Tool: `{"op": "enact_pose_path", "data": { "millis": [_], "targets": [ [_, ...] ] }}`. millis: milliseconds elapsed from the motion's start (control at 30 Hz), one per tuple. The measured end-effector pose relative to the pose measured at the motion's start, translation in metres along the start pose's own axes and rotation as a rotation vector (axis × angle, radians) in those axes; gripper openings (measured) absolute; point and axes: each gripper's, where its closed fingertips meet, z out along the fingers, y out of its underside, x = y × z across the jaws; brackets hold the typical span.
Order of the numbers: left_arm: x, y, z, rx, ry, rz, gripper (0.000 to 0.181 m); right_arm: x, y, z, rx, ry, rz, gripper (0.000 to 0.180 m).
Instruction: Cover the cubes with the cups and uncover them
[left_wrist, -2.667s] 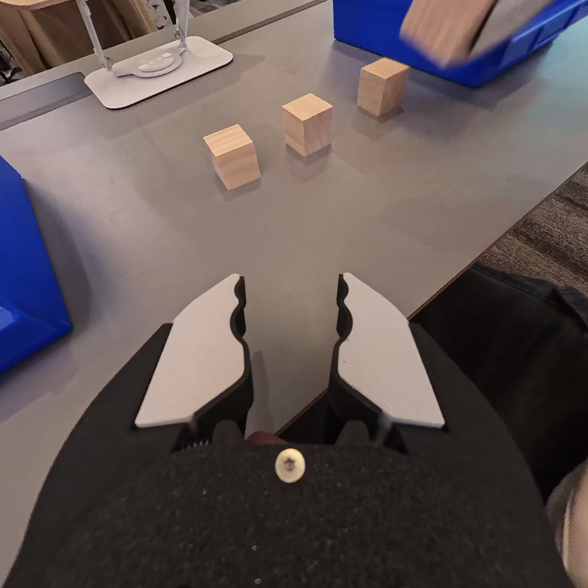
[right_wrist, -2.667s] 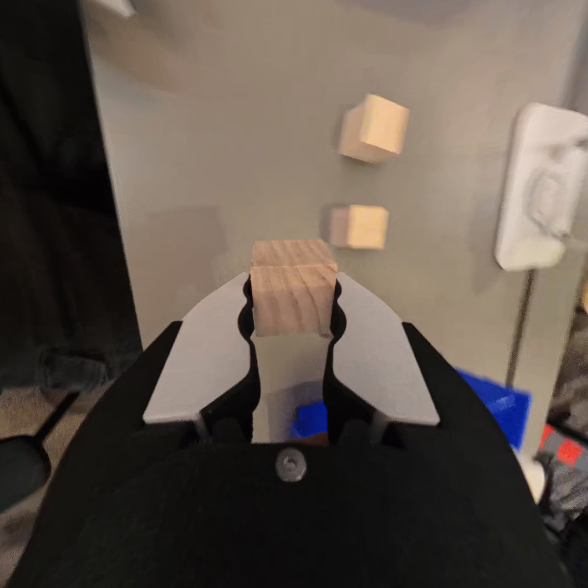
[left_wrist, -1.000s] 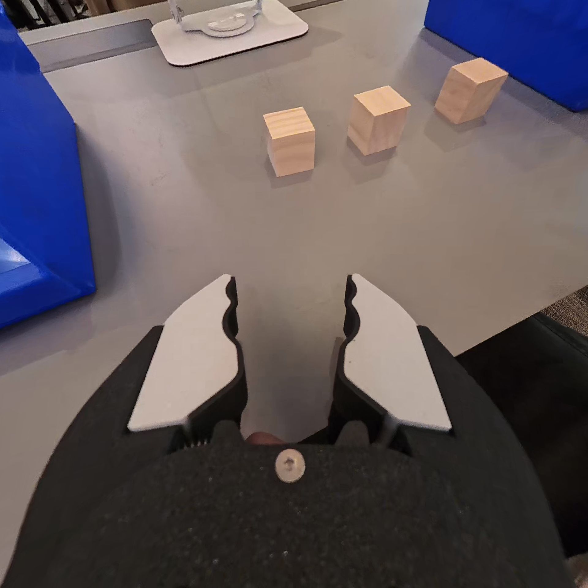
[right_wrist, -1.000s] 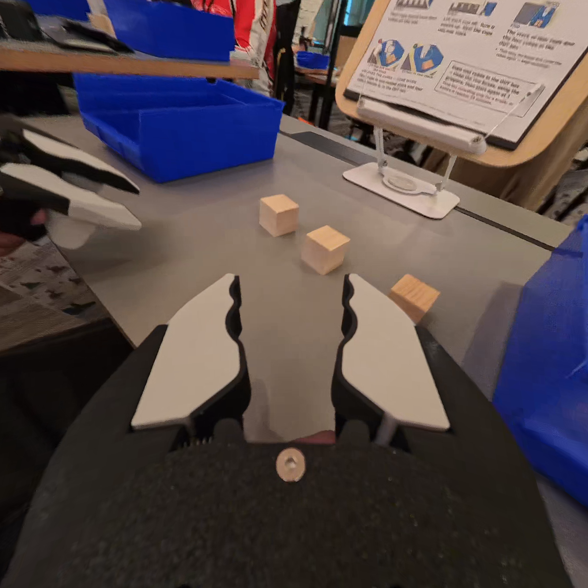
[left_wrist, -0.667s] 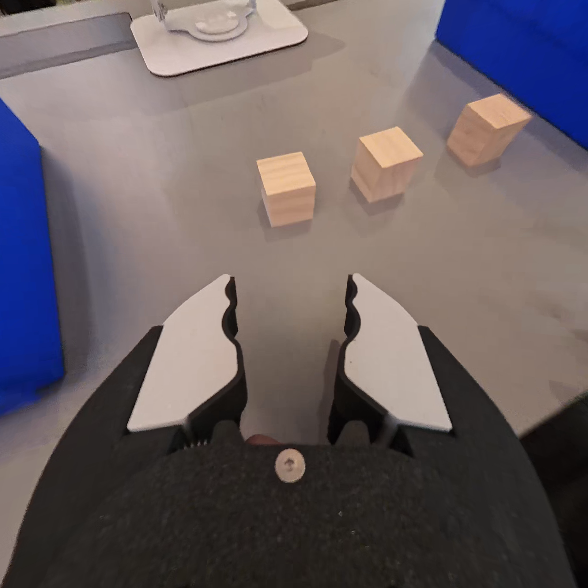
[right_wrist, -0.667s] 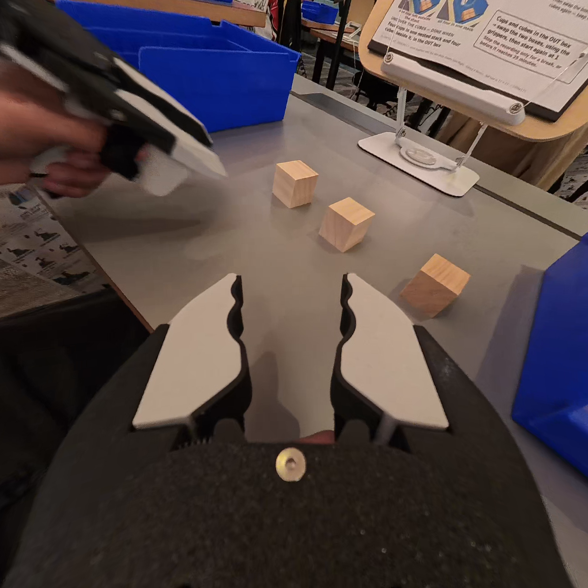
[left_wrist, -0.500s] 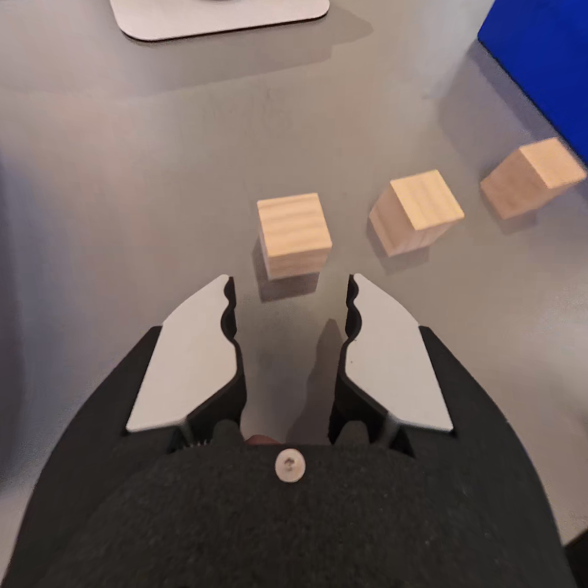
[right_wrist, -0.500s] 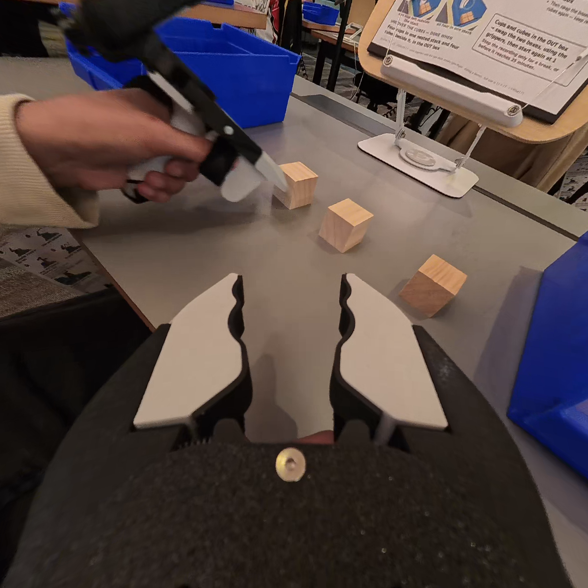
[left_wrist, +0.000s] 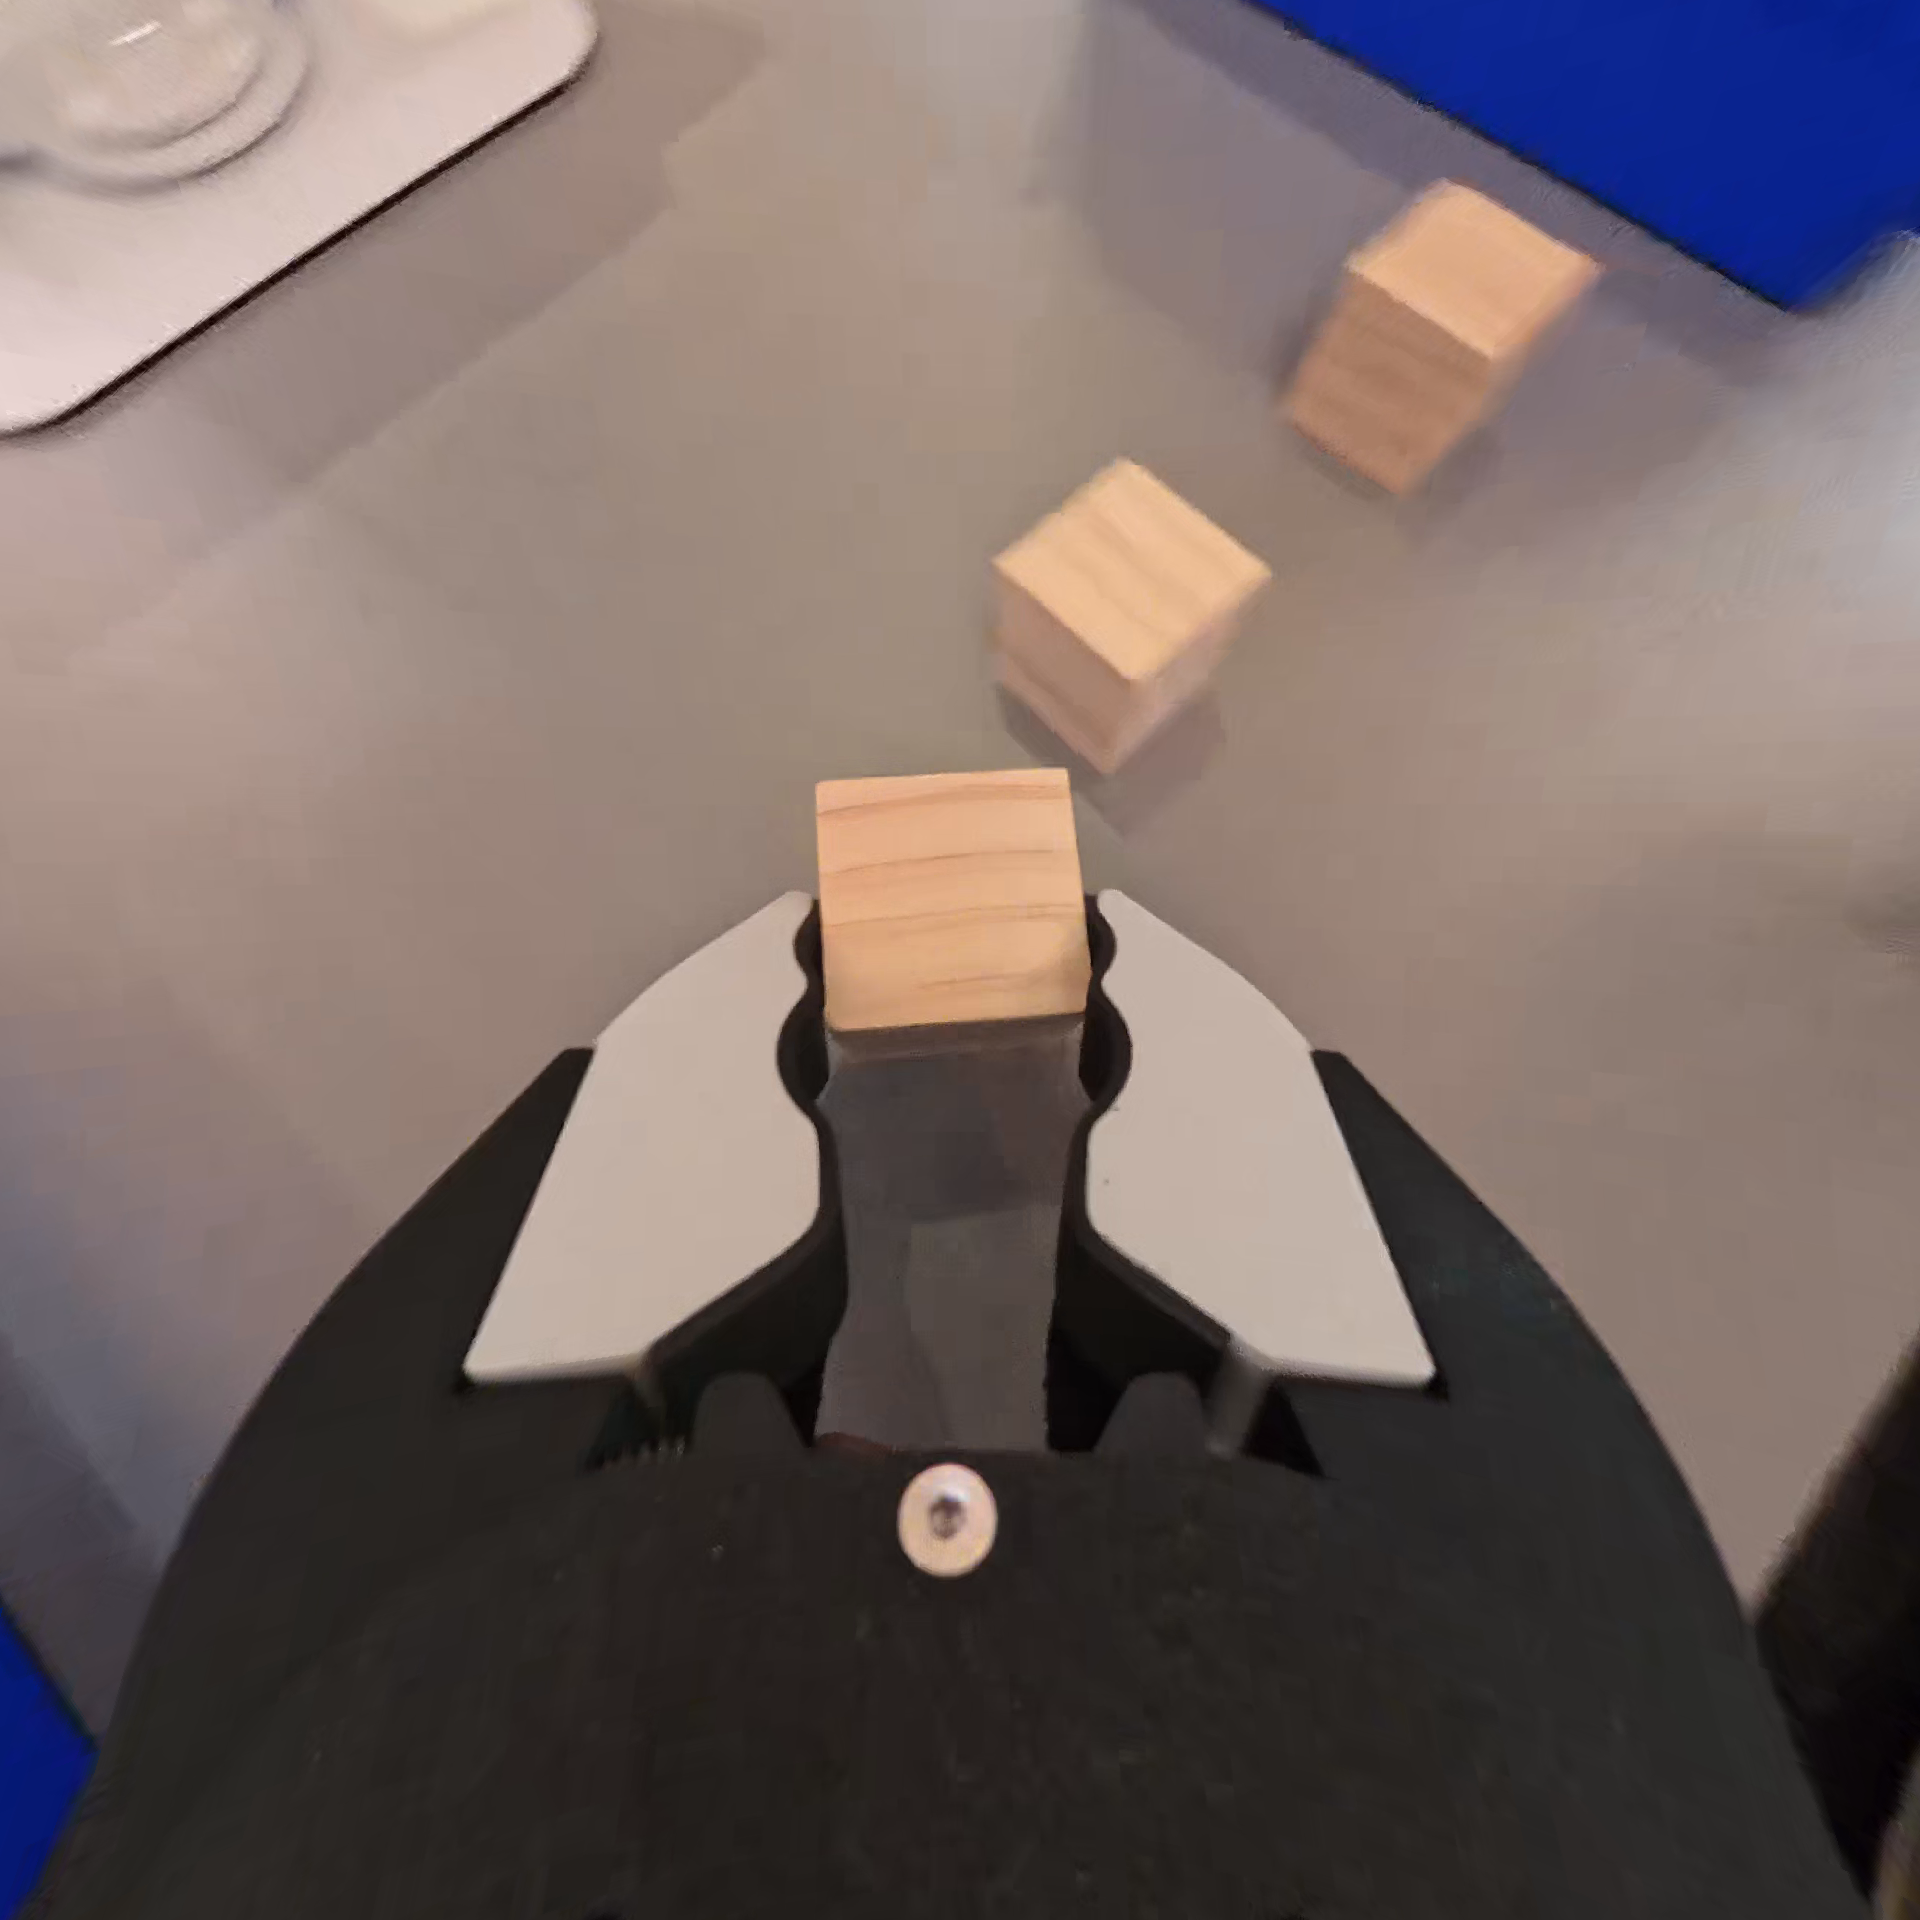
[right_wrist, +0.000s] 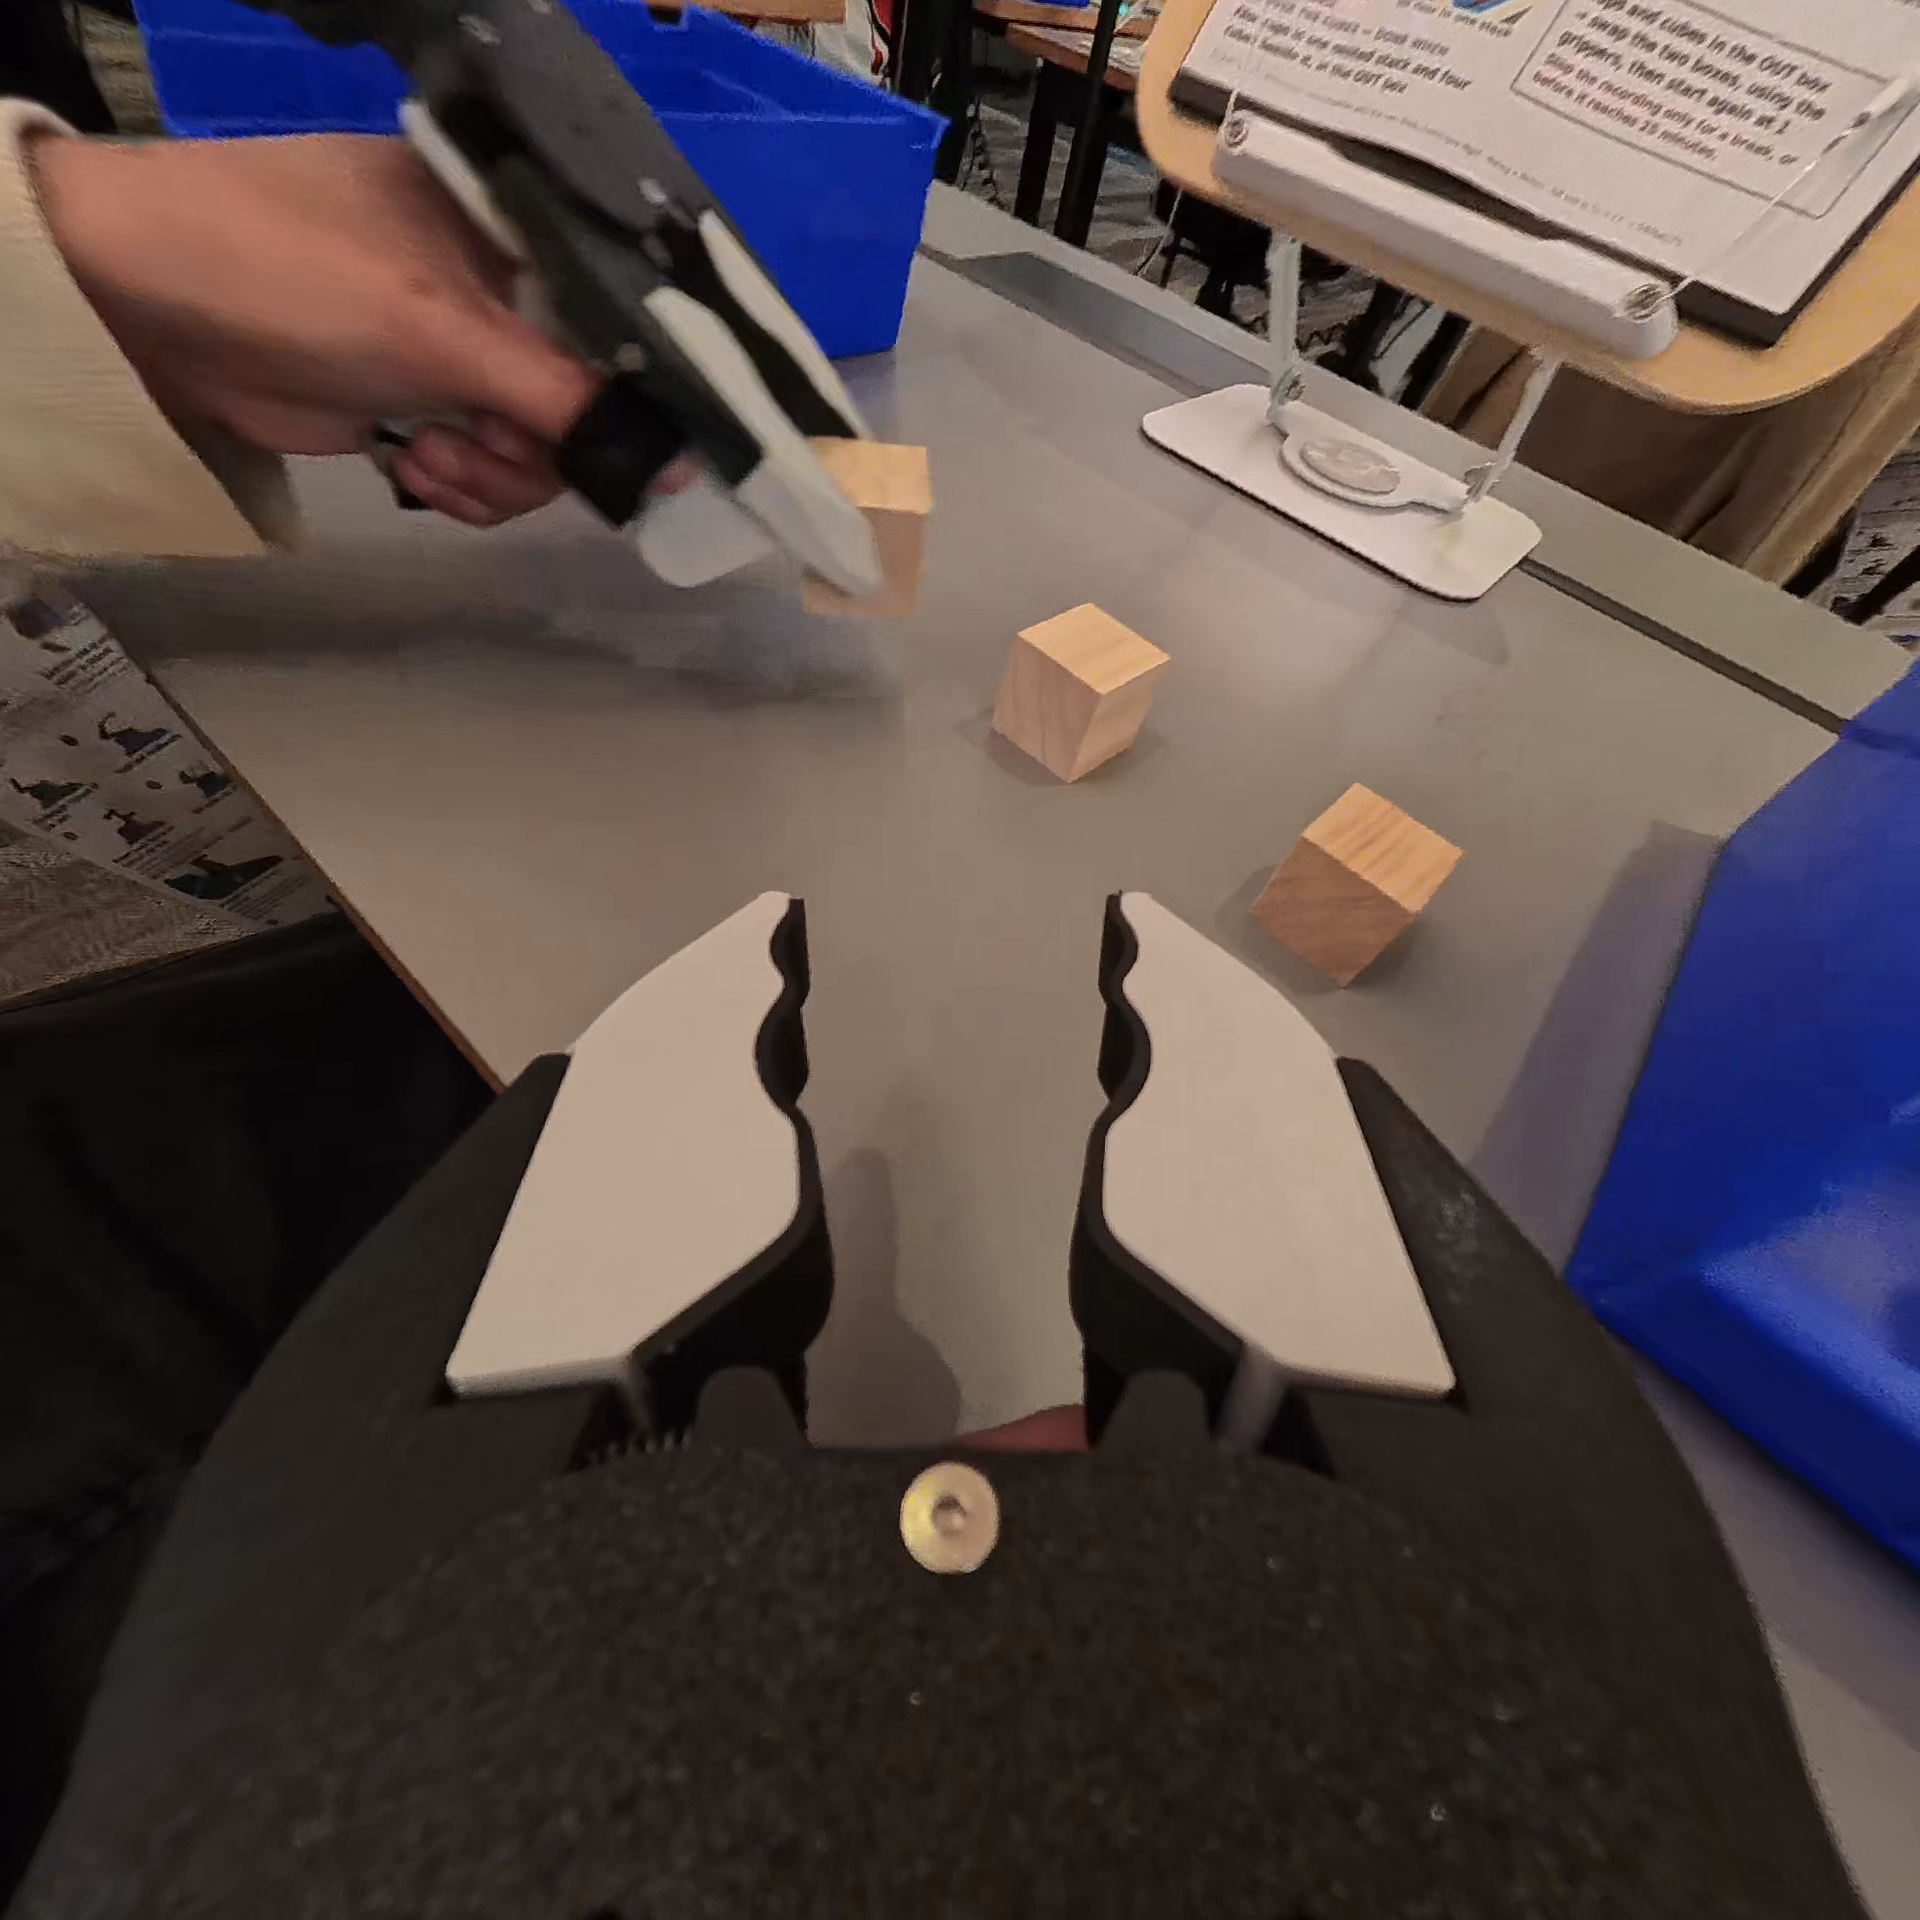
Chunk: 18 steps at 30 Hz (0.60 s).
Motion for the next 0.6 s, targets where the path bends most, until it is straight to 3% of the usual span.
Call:
{"op": "enact_pose_path", "data": {
  "millis": [133, 200, 333, 433, 600],
  "targets": [
    [0.069, 0.008, -0.023, 0.018, 0.356, 0.241, 0.046, 0.014, -0.004, -0.007, 0.009, -0.019, 0.034, 0.055],
    [0.093, 0.018, -0.022, -0.022, 0.452, 0.340, 0.046, 0.014, -0.003, -0.007, -0.004, -0.066, 0.048, 0.056],
    [0.112, 0.037, -0.008, -0.134, 0.507, 0.468, 0.046, 0.003, 0.004, -0.009, -0.055, -0.180, 0.024, 0.056],
    [0.119, 0.039, -0.004, -0.125, 0.537, 0.490, 0.046, -0.002, 0.011, -0.010, -0.092, -0.227, 0.017, 0.056],
    [0.115, 0.038, -0.012, -0.095, 0.513, 0.457, 0.079, -0.016, 0.016, -0.007, -0.152, -0.285, -0.043, 0.057]
  ]
}}
